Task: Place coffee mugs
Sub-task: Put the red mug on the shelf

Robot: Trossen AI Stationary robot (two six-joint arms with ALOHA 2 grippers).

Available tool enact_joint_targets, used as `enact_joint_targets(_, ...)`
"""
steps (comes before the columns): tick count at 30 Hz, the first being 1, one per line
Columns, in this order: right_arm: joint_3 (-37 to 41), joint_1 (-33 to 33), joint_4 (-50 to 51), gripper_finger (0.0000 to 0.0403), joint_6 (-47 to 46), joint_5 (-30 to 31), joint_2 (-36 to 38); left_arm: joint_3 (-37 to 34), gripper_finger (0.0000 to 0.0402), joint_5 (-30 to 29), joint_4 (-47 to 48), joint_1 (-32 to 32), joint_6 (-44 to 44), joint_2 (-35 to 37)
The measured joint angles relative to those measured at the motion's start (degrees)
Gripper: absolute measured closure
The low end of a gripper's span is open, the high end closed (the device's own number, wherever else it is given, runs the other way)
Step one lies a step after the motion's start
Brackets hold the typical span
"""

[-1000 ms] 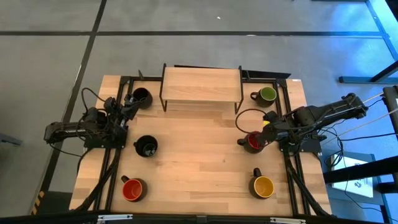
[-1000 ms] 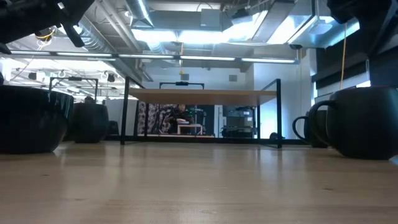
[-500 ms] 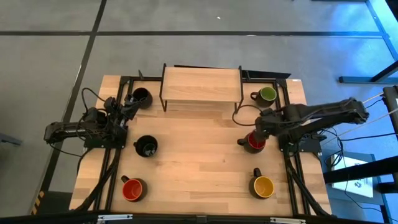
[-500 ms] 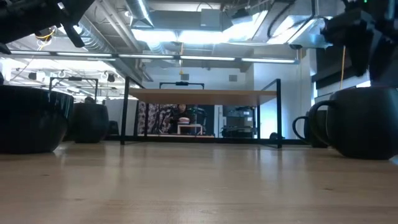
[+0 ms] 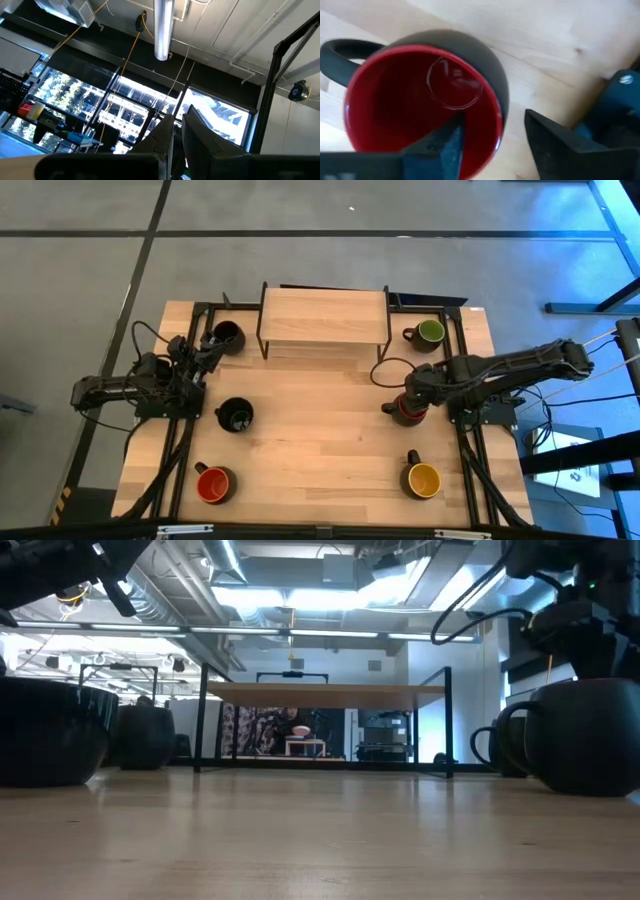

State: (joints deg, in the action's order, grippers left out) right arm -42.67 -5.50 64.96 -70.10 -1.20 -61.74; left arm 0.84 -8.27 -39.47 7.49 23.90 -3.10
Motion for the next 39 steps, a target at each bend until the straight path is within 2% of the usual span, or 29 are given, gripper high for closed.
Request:
enact_joint_targets(12,3.1,0.0,-3.3,0.0391,2.9,0.2,-0.1,0.0,0.0370,-0.7,0.0,0.0,0.0,0.0)
enact_joint_targets(17,2.8,0.0,-4.8,0.0392,7.5,0.7,-0.1,0.0,0.0370,-0.7,0.0,0.0,0.0,0.0)
enact_joint_targets(21,-0.7,0.0,-5.2,0.0396,14.6,3.0,-0.1,0.0,0.0370,-1.4,0.0,0.0,0.0,0.0)
enact_joint_targets(24,-4.5,-0.1,-5.7,0.0398,26.6,5.7,-0.1,0.0,0.0370,-1.5,0.0,0.0,0.0,0.0)
enact_joint_targets(30,-10.4,-0.1,-8.9,0.0399,55.3,6.4,-4.1,0.0,0.0370,-1.6,0.0,0.0,0.0,0.0)
enact_joint_targets(34,-14.2,-0.1,-8.3,0.0400,70.9,6.7,-10.8,0.0,0.0370,-1.6,0.0,0.0,0.0,0.0)
enact_joint_targets(39,-19.5,-0.1,-5.3,0.0399,82.3,10.4,-20.9,0.0,0.0370,-1.6,0.0,0.0,0.0,0.0)
